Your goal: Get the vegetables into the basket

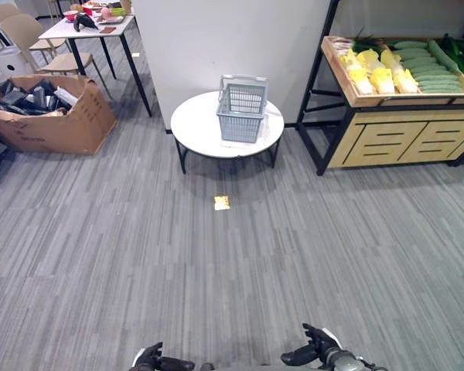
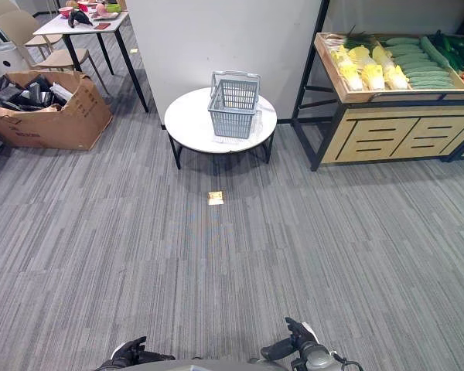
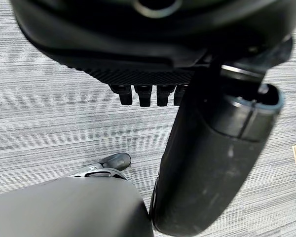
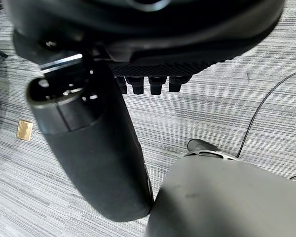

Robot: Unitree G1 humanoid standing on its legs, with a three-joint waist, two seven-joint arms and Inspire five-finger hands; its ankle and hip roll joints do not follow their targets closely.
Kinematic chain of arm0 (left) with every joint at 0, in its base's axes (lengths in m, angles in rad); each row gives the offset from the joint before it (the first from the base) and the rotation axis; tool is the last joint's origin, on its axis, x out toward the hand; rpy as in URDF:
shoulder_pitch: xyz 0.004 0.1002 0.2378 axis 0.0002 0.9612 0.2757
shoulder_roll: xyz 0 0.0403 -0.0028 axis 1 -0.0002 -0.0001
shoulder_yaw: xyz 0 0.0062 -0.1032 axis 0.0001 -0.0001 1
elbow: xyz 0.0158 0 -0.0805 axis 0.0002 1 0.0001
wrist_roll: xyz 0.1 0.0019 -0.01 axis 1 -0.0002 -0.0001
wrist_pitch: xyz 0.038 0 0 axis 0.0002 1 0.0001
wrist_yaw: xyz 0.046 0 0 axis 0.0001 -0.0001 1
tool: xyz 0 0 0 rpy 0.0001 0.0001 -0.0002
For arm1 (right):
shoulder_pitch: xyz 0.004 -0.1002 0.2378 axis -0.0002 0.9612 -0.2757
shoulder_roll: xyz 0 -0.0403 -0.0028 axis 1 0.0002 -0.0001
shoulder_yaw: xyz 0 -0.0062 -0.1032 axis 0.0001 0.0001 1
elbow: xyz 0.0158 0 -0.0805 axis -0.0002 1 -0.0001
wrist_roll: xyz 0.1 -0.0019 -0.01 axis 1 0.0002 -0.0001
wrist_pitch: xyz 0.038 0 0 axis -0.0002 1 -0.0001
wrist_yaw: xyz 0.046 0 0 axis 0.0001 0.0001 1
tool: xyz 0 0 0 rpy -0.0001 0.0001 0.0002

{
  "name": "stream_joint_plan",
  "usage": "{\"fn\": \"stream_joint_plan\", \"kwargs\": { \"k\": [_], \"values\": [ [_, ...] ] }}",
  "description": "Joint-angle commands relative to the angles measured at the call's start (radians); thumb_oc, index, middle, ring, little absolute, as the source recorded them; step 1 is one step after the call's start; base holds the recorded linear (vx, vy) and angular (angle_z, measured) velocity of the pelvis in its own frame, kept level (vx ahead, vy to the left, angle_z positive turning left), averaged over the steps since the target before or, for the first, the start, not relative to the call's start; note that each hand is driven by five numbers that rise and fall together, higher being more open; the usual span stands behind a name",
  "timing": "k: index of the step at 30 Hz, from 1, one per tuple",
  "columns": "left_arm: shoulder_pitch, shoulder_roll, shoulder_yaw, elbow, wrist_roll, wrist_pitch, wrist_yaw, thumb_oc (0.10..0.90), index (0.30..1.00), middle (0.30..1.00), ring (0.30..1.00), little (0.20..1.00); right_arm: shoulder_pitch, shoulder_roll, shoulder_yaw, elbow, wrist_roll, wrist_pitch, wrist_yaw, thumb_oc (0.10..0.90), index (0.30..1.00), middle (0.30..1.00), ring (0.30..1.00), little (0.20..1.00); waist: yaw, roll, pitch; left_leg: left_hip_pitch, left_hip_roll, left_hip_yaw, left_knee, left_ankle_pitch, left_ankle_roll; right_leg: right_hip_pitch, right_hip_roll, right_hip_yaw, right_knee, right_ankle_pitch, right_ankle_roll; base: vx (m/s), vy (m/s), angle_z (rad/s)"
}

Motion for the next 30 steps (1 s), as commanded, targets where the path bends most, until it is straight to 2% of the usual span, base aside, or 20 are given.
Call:
{"fn": "stream_joint_plan", "kwargs": {
  "k": [1,26,27,30],
  "values": [
    [-0.028,0.002,-0.006,0.022,-0.011,-0.025,0.015,0.9,1.0,1.0,1.0,1.0,-0.024,-0.047,0.013,0.079,-0.012,-0.006,-0.015,0.9,1.0,1.0,1.0,1.0,-0.004,-0.004,-0.009,0.089,0.139,0.004,-0.055,0.013,-0.123,0.006,-0.11,0.052,-0.139,0.152,0.146,0.0,0.0,0.0],
    [-0.017,-0.003,-0.004,0.041,-0.026,-0.017,-0.013,0.9,1.0,1.0,1.0,1.0,-0.026,-0.052,0.009,0.091,-0.009,-0.004,-0.01,0.9,1.0,1.0,1.0,1.0,-0.005,0.0,-0.005,0.097,0.149,0.002,-0.055,0.014,-0.129,0.022,-0.093,0.043,-0.139,0.141,0.135,0.0,-0.001,0.0],
    [-0.025,0.001,-0.004,0.037,-0.029,-0.018,-0.011,0.9,1.0,1.0,1.0,1.0,-0.032,-0.057,0.007,0.088,-0.007,-0.003,-0.012,0.9,1.0,1.0,1.0,1.0,-0.005,-0.001,0.004,0.092,0.149,-0.003,-0.055,0.017,-0.129,0.021,-0.092,0.042,-0.139,0.145,0.132,-0.07,-0.046,0.0],
    [-0.07,0.024,-0.016,0.012,-0.049,-0.024,0.003,0.9,1.0,1.0,1.0,1.0,-0.081,-0.081,0.018,0.067,0.002,-0.003,-0.018,0.9,1.0,1.0,1.0,1.0,-0.006,0.008,0.067,0.037,0.168,-0.013,-0.04,0.04,-0.127,-0.089,-0.089,0.056,-0.01,0.106,0.114,-0.14,-0.052,-0.01]
  ]
}}
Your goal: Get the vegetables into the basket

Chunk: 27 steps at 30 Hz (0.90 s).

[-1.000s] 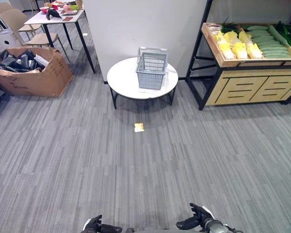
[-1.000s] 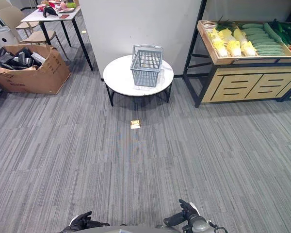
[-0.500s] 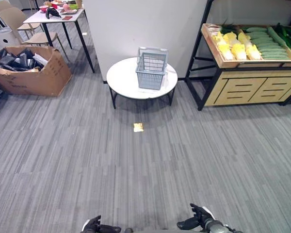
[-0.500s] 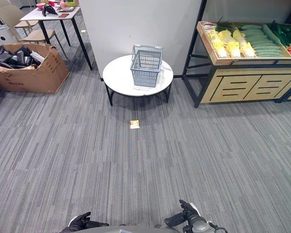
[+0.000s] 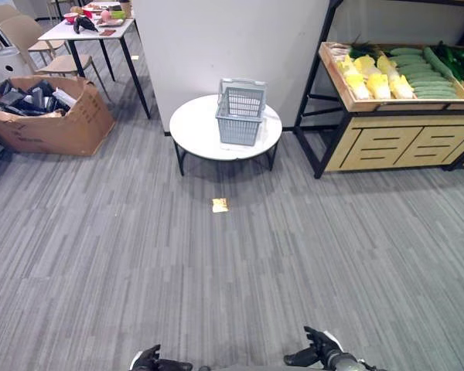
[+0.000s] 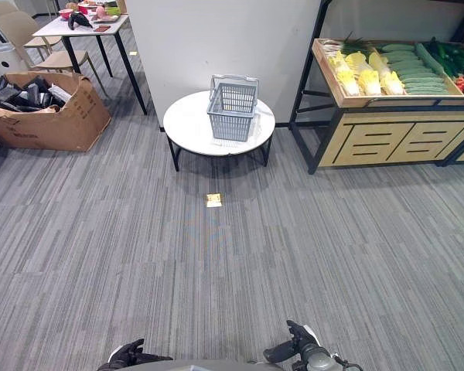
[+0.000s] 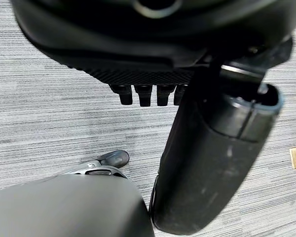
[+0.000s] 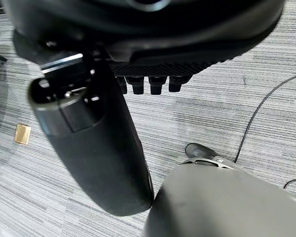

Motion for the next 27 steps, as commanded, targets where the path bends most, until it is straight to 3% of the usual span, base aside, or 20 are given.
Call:
{"fn": "stream_joint_plan", "kwargs": {
  "k": [1,6,7,9,10,11,13,14,16,17,18,20,25,27],
  "values": [
    [-0.074,0.015,-0.017,0.02,-0.019,-0.02,0.013,0.9,1.0,1.0,1.0,1.0,-0.075,-0.074,0.019,0.052,0.004,0.0,-0.017,0.9,1.0,1.0,1.0,1.0,-0.006,0.013,0.072,0.035,0.163,-0.015,-0.032,0.04,-0.126,-0.093,-0.097,0.053,0.009,0.08,0.11,-0.11,-0.066,-0.02],
    [-0.097,0.022,-0.032,0.01,-0.01,-0.024,0.019,0.9,1.0,1.0,1.0,1.0,-0.087,-0.085,0.016,0.053,0.017,-0.003,-0.025,0.9,1.0,1.0,1.0,1.0,-0.004,0.009,0.096,-0.061,0.187,-0.043,0.123,0.045,-0.141,-0.112,-0.077,0.053,0.027,0.058,0.082,0.03,-0.143,0.1],
    [-0.099,0.017,-0.034,-0.002,-0.022,-0.023,0.012,0.9,1.0,1.0,1.0,1.0,-0.083,-0.096,0.013,0.049,0.018,-0.005,-0.029,0.9,1.0,1.0,1.0,1.0,0.005,0.005,0.118,-0.126,0.188,-0.081,0.265,0.079,-0.152,-0.093,-0.066,0.052,0.022,0.045,0.06,0.06,-0.164,0.13],
    [-0.108,0.016,-0.037,-0.008,-0.039,-0.024,0.008,0.9,1.0,1.0,1.0,1.0,-0.084,-0.107,0.017,0.048,0.014,-0.005,-0.029,0.9,1.0,1.0,1.0,1.0,0.017,0.003,0.147,-0.183,0.161,-0.162,0.366,0.114,-0.156,-0.072,-0.059,0.054,0.02,0.034,0.045,0.09,-0.127,0.22],
    [-0.121,0.018,-0.044,-0.012,-0.051,-0.029,0.008,0.9,1.0,1.0,1.0,1.0,-0.088,-0.115,0.014,0.052,0.017,-0.007,-0.036,0.9,1.0,1.0,1.0,1.0,0.02,-0.005,0.159,-0.253,0.128,-0.21,0.36,0.128,-0.15,-0.062,-0.064,0.05,0.012,0.027,0.042,0.09,-0.035,0.12],
    [-0.121,0.018,-0.044,-0.012,-0.051,-0.029,0.008,0.9,1.0,1.0,1.0,1.0,-0.088,-0.115,0.014,0.052,0.017,-0.007,-0.036,0.9,1.0,1.0,1.0,1.0,0.019,-0.005,0.159,-0.254,0.127,-0.211,0.362,0.127,-0.149,-0.061,-0.064,0.049,0.012,0.026,0.042,0.2,0.009,0.04],
    [-0.127,0.022,-0.049,-0.014,-0.056,-0.032,0.011,0.9,1.0,1.0,1.0,1.0,-0.086,-0.118,0.011,0.055,0.019,-0.007,-0.043,0.9,1.0,1.0,1.0,1.0,0.025,-0.008,0.162,-0.286,0.136,-0.207,0.291,0.123,-0.139,-0.044,-0.061,0.051,0.005,0.013,0.046,0.2,0.054,0.11],
    [-0.124,0.019,-0.055,-0.016,-0.053,-0.035,0.014,0.9,1.0,1.0,1.0,1.0,-0.084,-0.119,0.012,0.057,0.018,-0.006,-0.046,0.9,1.0,1.0,1.0,1.0,0.028,-0.008,0.157,-0.303,0.168,-0.193,0.224,0.131,-0.135,-0.031,-0.057,0.054,0.0,-0.003,0.05,0.23,0.132,0.01],
    [-0.117,0.016,-0.06,-0.014,-0.05,-0.036,0.017,0.9,1.0,1.0,1.0,1.0,-0.085,-0.123,0.012,0.057,0.016,-0.007,-0.05,0.9,1.0,1.0,1.0,1.0,0.042,0.005,0.152,-0.31,0.196,-0.187,0.104,0.183,-0.141,-0.006,-0.052,0.071,-0.003,-0.024,0.061,0.26,0.175,-0.16],
    [-0.117,0.016,-0.06,-0.015,-0.05,-0.036,0.017,0.9,1.0,1.0,1.0,1.0,-0.085,-0.123,0.012,0.057,0.016,-0.007,-0.05,0.9,1.0,1.0,1.0,1.0,0.043,0.004,0.154,-0.305,0.195,-0.185,0.1,0.185,-0.141,-0.003,-0.054,0.072,-0.003,-0.025,0.062,0.32,0.235,-0.21],
    [-0.109,0.016,-0.059,-0.014,-0.05,-0.04,0.013,0.9,1.0,1.0,1.0,1.0,-0.082,-0.126,0.01,0.057,0.014,-0.01,-0.049,0.9,1.0,1.0,1.0,1.0,0.054,0.016,0.145,-0.32,0.206,-0.196,0.039,0.225,-0.158,0.027,-0.051,0.089,-0.007,-0.039,0.071,0.36,0.254,-0.32],
    [-0.096,0.016,-0.056,-0.012,-0.047,-0.039,0.002,0.9,1.0,1.0,1.0,1.0,-0.076,-0.124,0.003,0.057,0.01,-0.01,-0.043,0.9,1.0,1.0,1.0,1.0,0.063,0.016,0.128,-0.311,0.207,-0.181,0.017,0.235,-0.162,0.063,-0.061,0.114,-0.011,-0.05,0.085,0.42,0.312,-0.54],
    [-0.087,0.023,-0.054,0.014,-0.017,-0.027,-0.013,0.9,1.0,1.0,1.0,1.0,-0.061,-0.1,0.012,0.059,-0.023,-0.003,-0.027,0.9,1.0,1.0,1.0,1.0,0.064,-0.017,0.085,-0.297,0.172,-0.132,0.056,0.185,-0.126,0.082,-0.123,0.141,0.011,-0.035,0.128,0.26,0.273,-0.65],
    [-0.096,0.038,-0.056,0.017,-0.005,-0.022,-0.017,0.9,1.0,1.0,1.0,1.0,-0.069,-0.08,0.012,0.053,-0.019,0.002,-0.02,0.9,1.0,1.0,1.0,1.0,0.059,-0.047,0.076,-0.295,0.124,-0.094,0.102,0.126,-0.083,0.032,-0.165,0.183,0.082,0.079,0.156,0.21,0.316,-0.13]
  ]
}}
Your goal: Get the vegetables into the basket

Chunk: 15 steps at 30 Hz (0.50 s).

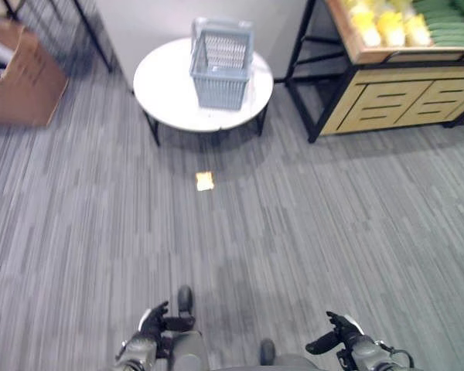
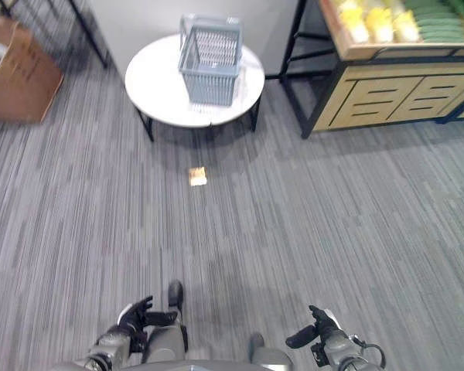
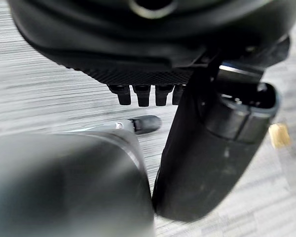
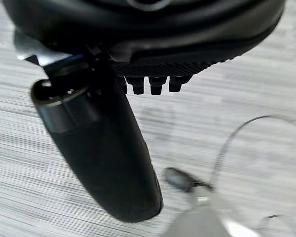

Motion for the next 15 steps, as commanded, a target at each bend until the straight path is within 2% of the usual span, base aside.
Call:
{"fn": "stream_joint_plan", "kwargs": {
  "k": [1,2,3,4,5,6,7,9,12,13,14,15],
  "values": [
    [0.042,0.016,-0.017,0.03,0.042,0.003,-0.003,0.9,1.0,1.0,1.0,1.0,-0.008,-0.031,0.003,-0.019,-0.009,-0.007,0.005,0.9,1.0,1.0,1.0,1.0,0.026,-0.007,-0.042,-0.07,0.02,0.02,0.12,-0.071,0.012,-0.105,-0.064,0.059,0.138,0.114,0.078,0.14,0.214,-0.22],
    [0.042,0.02,-0.016,0.028,0.044,0.005,-0.008,0.9,1.0,1.0,1.0,1.0,-0.008,-0.027,0.007,-0.023,-0.013,-0.006,0.007,0.9,1.0,1.0,1.0,1.0,0.027,-0.013,-0.045,-0.064,0.004,0.029,0.129,-0.091,0.027,-0.116,-0.076,0.066,0.163,0.151,0.083,0.18,0.311,-0.25],
    [0.041,0.029,-0.017,0.026,0.05,0.006,-0.012,0.9,1.0,1.0,1.0,1.0,-0.016,-0.018,0.023,-0.037,-0.023,-0.008,0.012,0.9,1.0,1.0,1.0,1.0,0.027,-0.016,-0.038,-0.044,-0.023,0.039,0.131,-0.118,0.054,-0.163,-0.087,0.072,0.265,0.232,0.084,0.22,0.393,-0.14],
    [0.038,0.034,-0.018,0.024,0.05,0.009,-0.015,0.9,1.0,1.0,1.0,1.0,-0.021,-0.016,0.029,-0.048,-0.023,-0.01,0.014,0.9,1.0,1.0,1.0,1.0,0.025,-0.009,-0.035,-0.031,-0.033,0.037,0.126,-0.127,0.067,-0.202,-0.082,0.071,0.323,0.268,0.08,0.15,0.289,-0.02],
    [0.037,0.034,-0.018,0.024,0.05,0.009,-0.015,0.9,1.0,1.0,1.0,1.0,-0.021,-0.016,0.029,-0.048,-0.023,-0.01,0.014,0.9,1.0,1.0,1.0,1.0,0.025,-0.01,-0.035,-0.031,-0.034,0.038,0.126,-0.128,0.067,-0.203,-0.082,0.072,0.325,0.267,0.081,0.08,0.198,0.03],
    [0.035,0.036,-0.019,0.021,0.049,0.01,-0.015,0.9,1.0,1.0,1.0,1.0,-0.026,-0.013,0.033,-0.059,-0.02,-0.012,0.014,0.9,1.0,1.0,1.0,1.0,0.024,-0.005,-0.026,-0.017,-0.04,0.042,0.124,-0.136,0.08,-0.223,-0.078,0.067,0.392,0.299,0.082,0.16,0.338,0.09],
    [0.035,0.036,-0.027,0.017,0.054,0.012,-0.018,0.9,1.0,1.0,1.0,1.0,-0.032,-0.009,0.041,-0.079,-0.016,-0.015,0.015,0.9,1.0,1.0,1.0,1.0,0.018,0.013,-0.007,0.032,-0.06,0.044,0.116,-0.166,0.104,-0.27,-0.083,0.027,0.481,0.314,0.072,0.24,0.443,0.06],
    [0.032,0.036,-0.025,0.017,0.051,0.014,-0.019,0.9,1.0,1.0,1.0,1.0,-0.039,-0.008,0.045,-0.089,-0.016,-0.016,0.016,0.9,1.0,1.0,1.0,1.0,0.013,0.017,0.004,0.059,-0.065,0.052,0.106,-0.176,0.11,-0.31,-0.086,0.008,0.5,0.308,0.066,0.17,0.243,0.05],
    [0.033,0.036,-0.017,0.027,0.037,0.016,-0.024,0.9,1.0,1.0,1.0,1.0,-0.053,-0.005,0.054,-0.097,-0.009,-0.018,0.018,0.9,1.0,1.0,1.0,1.0,0.001,0.024,0.022,0.121,-0.081,0.048,0.078,-0.195,0.11,-0.371,-0.083,-0.058,0.43,0.25,0.054,0.26,0.078,-0.19],
    [0.024,0.035,-0.012,0.035,0.031,0.013,-0.022,0.9,1.0,1.0,1.0,1.0,-0.063,-0.001,0.055,-0.099,0.0,-0.02,0.014,0.9,1.0,1.0,1.0,1.0,-0.007,0.016,0.032,0.161,-0.089,0.04,0.064,-0.218,0.097,-0.395,-0.083,-0.097,0.267,0.221,0.059,0.27,-0.034,-0.14],
    [0.024,0.035,-0.012,0.035,0.031,0.013,-0.022,0.9,1.0,1.0,1.0,1.0,-0.064,0.0,0.055,-0.099,0.0,-0.02,0.014,0.9,1.0,1.0,1.0,1.0,-0.008,0.016,0.031,0.159,-0.088,0.039,0.064,-0.217,0.097,-0.394,-0.082,-0.099,0.263,0.223,0.059,0.33,-0.075,0.1],
    [0.02,0.034,-0.007,0.037,0.023,0.012,-0.022,0.9,1.0,1.0,1.0,1.0,-0.067,0.001,0.056,-0.108,0.005,-0.021,0.014,0.9,1.0,1.0,1.0,1.0,-0.014,0.011,0.031,0.178,-0.092,0.032,0.059,-0.231,0.09,-0.404,-0.086,-0.106,0.176,0.235,0.069,0.35,-0.103,0.21]
  ]
}}
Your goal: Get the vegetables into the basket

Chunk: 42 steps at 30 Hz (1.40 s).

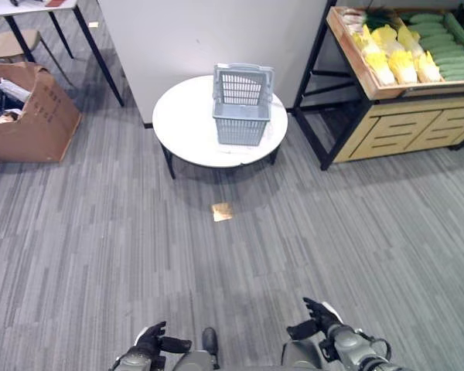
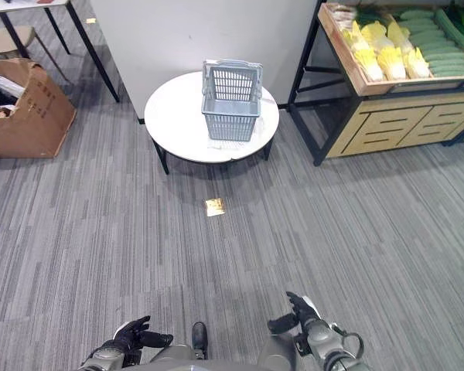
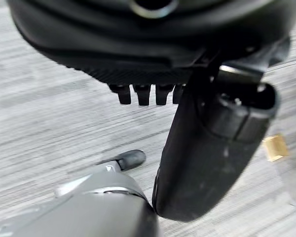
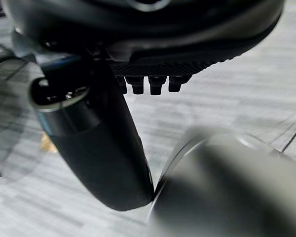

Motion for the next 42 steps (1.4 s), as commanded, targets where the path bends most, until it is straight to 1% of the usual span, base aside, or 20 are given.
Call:
{"fn": "stream_joint_plan", "kwargs": {
  "k": [1,5,11,14,16,17,19,20,22,23,25,26,27,29,31,32,38,39,40,42],
  "values": [
    [-0.029,0.031,0.06,0.024,0.008,-0.029,0.002,0.9,1.0,1.0,1.0,1.0,-0.026,-0.018,0.017,0.005,0.009,0.005,-0.01,0.9,1.0,1.0,1.0,1.0,-0.025,-0.051,0.034,0.031,0.008,-0.022,0.066,-0.072,-0.069,0.014,-0.008,-0.026,-0.35,0.253,0.034,0.47,-0.13,0.25],
    [-0.025,0.034,0.066,0.029,0.034,-0.031,0.011,0.9,1.0,1.0,1.0,1.0,-0.025,-0.024,0.017,0.002,0.0,0.01,0.0,0.9,1.0,1.0,1.0,1.0,-0.043,-0.048,0.025,0.094,0.011,-0.049,0.067,-0.113,-0.087,-0.006,-0.011,0.011,-0.395,0.295,0.055,0.36,-0.092,0.29],
    [-0.009,0.009,0.068,0.032,0.025,-0.027,0.011,0.9,1.0,1.0,1.0,1.0,-0.013,-0.043,0.01,0.009,0.017,0.005,0.001,0.9,1.0,1.0,1.0,1.0,-0.049,-0.019,-0.022,0.129,0.07,-0.079,0.138,-0.091,-0.142,0.038,0.043,-0.041,-0.335,0.238,0.003,0.31,-0.191,0.42],
    [-0.01,-0.005,0.069,0.018,0.002,-0.026,0.007,0.9,1.0,1.0,1.0,1.0,-0.009,-0.058,0.014,0.017,0.019,0.004,-0.001,0.9,1.0,1.0,1.0,1.0,-0.04,-0.017,-0.011,0.02,0.093,-0.105,0.411,0.035,-0.196,0.085,0.071,-0.068,-0.322,0.185,-0.052,0.2,-0.213,0.03],
    [-0.029,-0.008,0.056,-0.001,-0.02,-0.03,0.011,0.9,1.0,1.0,1.0,1.0,-0.005,-0.078,0.009,0.027,0.024,0.004,-0.009,0.9,1.0,1.0,1.0,1.0,-0.026,-0.037,0.015,-0.08,0.095,-0.105,0.562,0.098,-0.202,0.136,0.075,-0.087,-0.329,0.143,-0.086,0.23,-0.244,0.16],
    [-0.029,-0.008,0.056,-0.001,-0.02,-0.03,0.011,0.9,1.0,1.0,1.0,1.0,-0.005,-0.078,0.009,0.027,0.024,0.004,-0.009,0.9,1.0,1.0,1.0,1.0,-0.027,-0.037,0.015,-0.081,0.096,-0.105,0.563,0.098,-0.203,0.136,0.076,-0.087,-0.329,0.143,-0.086,0.28,-0.2,0.16],
    [-0.032,-0.006,0.05,-0.015,-0.025,-0.031,0.009,0.9,1.0,1.0,1.0,1.0,0.005,-0.095,-0.01,0.045,0.033,0.008,-0.021,0.9,1.0,1.0,1.0,1.0,-0.011,-0.042,0.024,-0.169,0.104,-0.05,0.534,0.093,-0.19,0.185,0.078,-0.098,-0.338,0.108,-0.091,0.34,-0.115,0.11],
    [-0.029,-0.006,0.046,-0.02,-0.02,-0.035,0.011,0.9,1.0,1.0,1.0,1.0,0.008,-0.1,-0.017,0.048,0.038,0.007,-0.025,0.9,1.0,1.0,1.0,1.0,0.0,-0.036,0.025,-0.229,0.115,-0.018,0.444,0.068,-0.176,0.212,0.09,-0.096,-0.351,0.086,-0.083,0.27,-0.025,0.42],
    [-0.022,-0.008,0.046,-0.019,-0.021,-0.037,0.013,0.9,1.0,1.0,1.0,1.0,0.012,-0.101,-0.017,0.054,0.035,0.006,-0.028,0.9,1.0,1.0,1.0,1.0,0.006,-0.029,0.022,-0.234,0.13,-0.007,0.368,0.061,-0.17,0.226,0.093,-0.089,-0.358,0.071,-0.076,0.29,0.083,0.09],
    [-0.016,-0.009,0.043,-0.019,-0.018,-0.041,0.019,0.9,1.0,1.0,1.0,1.0,0.017,-0.103,-0.015,0.053,0.031,0.005,-0.031,0.9,1.0,1.0,1.0,1.0,0.017,-0.011,0.016,-0.258,0.161,-0.002,0.216,0.101,-0.174,0.247,0.102,-0.082,-0.365,0.051,-0.065,0.31,0.129,-0.48],
    [-0.014,-0.01,0.042,-0.019,-0.021,-0.042,0.022,0.9,1.0,1.0,1.0,1.0,0.02,-0.105,-0.014,0.052,0.026,0.004,-0.033,0.9,1.0,1.0,1.0,1.0,0.026,-0.005,0.018,-0.243,0.171,-0.012,0.151,0.132,-0.18,0.267,0.104,-0.071,-0.367,0.043,-0.06,0.41,0.22,-0.48],
    [-0.014,-0.004,0.047,-0.012,-0.024,-0.044,0.018,0.9,1.0,1.0,1.0,1.0,0.025,-0.106,-0.013,0.057,0.009,0.001,-0.032,0.9,1.0,1.0,1.0,1.0,0.045,0.012,0.009,-0.26,0.194,-0.057,0.041,0.207,-0.202,0.317,0.11,-0.044,-0.372,0.014,-0.049,0.63,0.354,-0.53],
    [-0.009,-0.001,0.049,-0.006,-0.02,-0.043,0.015,0.9,1.0,1.0,1.0,1.0,0.029,-0.103,-0.015,0.063,0.005,0.001,-0.03,0.9,1.0,1.0,1.0,1.0,0.048,0.011,0.003,-0.256,0.199,-0.054,0.054,0.209,-0.204,0.335,0.105,-0.032,-0.365,0.003,-0.047,0.61,0.364,-0.49],
    [-0.005,0.001,0.051,-0.002,-0.018,-0.04,0.012,0.9,1.0,1.0,1.0,1.0,0.033,-0.097,-0.015,0.063,0.001,0.004,-0.027,0.9,1.0,1.0,1.0,1.0,0.046,0.008,-0.005,-0.241,0.198,-0.042,0.052,0.197,-0.198,0.338,0.102,-0.021,-0.356,-0.008,-0.045,0.25,0.187,-0.34],
    [-0.005,0.01,0.053,0.009,0.006,-0.035,0.013,0.9,1.0,1.0,1.0,1.0,0.046,-0.08,-0.022,0.074,-0.013,0.011,-0.025,0.9,1.0,1.0,1.0,1.0,0.043,-0.019,-0.025,-0.247,0.168,-0.013,0.115,0.158,-0.173,0.352,0.062,-0.007,-0.329,0.002,-0.024,0.33,0.318,-0.43],
    [-0.002,0.01,0.055,0.012,0.006,-0.031,0.009,0.9,1.0,1.0,1.0,1.0,0.047,-0.071,-0.028,0.075,-0.008,0.013,-0.019,0.9,1.0,1.0,1.0,1.0,0.043,-0.039,-0.029,-0.26,0.14,0.0,0.171,0.114,-0.155,0.358,0.029,0.005,-0.314,0.03,-0.006,0.18,0.207,-0.2],
    [0.003,0.022,0.046,0.007,0.025,-0.029,-0.003,0.9,1.0,1.0,1.0,1.0,0.045,-0.058,-0.027,0.063,-0.007,0.013,-0.011,0.9,1.0,1.0,1.0,1.0,0.042,-0.067,-0.041,-0.258,0.084,0.029,0.244,0.022,-0.107,0.316,-0.027,0.051,-0.254,0.134,0.021,0.14,0.232,-0.06],
    [0.001,0.026,0.045,0.008,0.033,-0.028,-0.003,0.9,1.0,1.0,1.0,1.0,0.042,-0.055,-0.025,0.057,-0.006,0.012,-0.01,0.9,1.0,1.0,1.0,1.0,0.041,-0.068,-0.04,-0.247,0.075,0.034,0.238,0.013,-0.096,0.29,-0.032,0.06,-0.209,0.162,0.021,0.15,0.449,-0.16],
    [-0.003,0.04,0.045,0.01,0.045,-0.023,-0.003,0.9,1.0,1.0,1.0,1.0,0.026,-0.046,-0.016,0.048,0.002,0.011,-0.008,0.9,1.0,1.0,1.0,1.0,0.032,-0.056,-0.02,-0.186,0.051,0.039,0.203,-0.003,-0.06,0.214,-0.027,0.076,-0.037,0.232,0.011,0.15,0.46,-0.19],
    [-0.001,0.047,0.05,0.012,0.041,-0.019,-0.003,0.9,1.0,1.0,1.0,1.0,0.023,-0.041,-0.012,0.033,0.008,0.01,-0.008,0.9,1.0,1.0,1.0,1.0,0.028,-0.039,-0.013,-0.141,0.045,0.045,0.172,-0.01,-0.047,0.17,-0.026,0.044,0.027,0.234,0.005,0.11,0.291,-0.07]
  ]
}}
